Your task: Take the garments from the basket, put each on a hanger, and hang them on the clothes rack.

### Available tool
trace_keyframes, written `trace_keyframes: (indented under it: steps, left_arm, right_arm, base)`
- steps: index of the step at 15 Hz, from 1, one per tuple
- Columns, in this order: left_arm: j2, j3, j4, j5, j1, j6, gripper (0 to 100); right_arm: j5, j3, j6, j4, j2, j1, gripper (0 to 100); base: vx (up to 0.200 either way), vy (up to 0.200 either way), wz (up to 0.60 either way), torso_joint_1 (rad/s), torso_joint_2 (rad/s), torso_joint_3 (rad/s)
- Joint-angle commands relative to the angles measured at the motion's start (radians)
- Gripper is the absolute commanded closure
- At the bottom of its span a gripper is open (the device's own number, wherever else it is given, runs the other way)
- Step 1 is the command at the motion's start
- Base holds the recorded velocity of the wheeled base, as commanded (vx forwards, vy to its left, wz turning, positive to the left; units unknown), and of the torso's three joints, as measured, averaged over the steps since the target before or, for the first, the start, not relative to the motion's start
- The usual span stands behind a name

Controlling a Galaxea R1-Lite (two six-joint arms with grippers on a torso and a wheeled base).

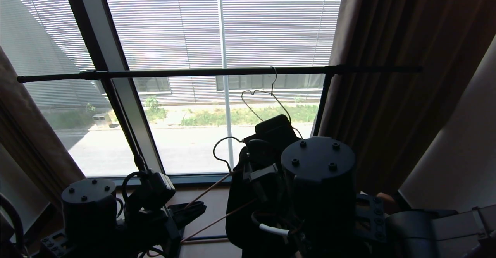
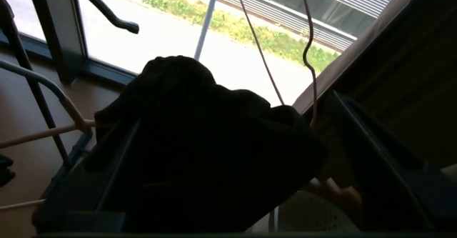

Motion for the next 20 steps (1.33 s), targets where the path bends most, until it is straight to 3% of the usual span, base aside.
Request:
trace_keyframes:
  steps: [1,4,20]
  left_arm:
    - [0.0,0.0,0.0,0.0,0.0,-0.002,100]
    - [0.0,0.006,-0.043,0.0,-0.001,-0.014,100]
    - [0.013,0.001,-0.046,0.0,0.008,-0.022,100]
  right_arm:
    - [0.0,0.001,0.0,0.001,-0.002,0.006,0]
    - [0.0,0.008,0.0,0.001,-0.004,0.006,0]
    - [0.0,0.051,-0.003,0.004,-0.052,0.008,0]
  base:
    - [0.0,0.0,0.0,0.0,0.0,0.0]
    - [0.0,0.0,0.0,0.0,0.0,0.0]
    - [0.0,0.0,0.0,0.0,0.0,0.0]
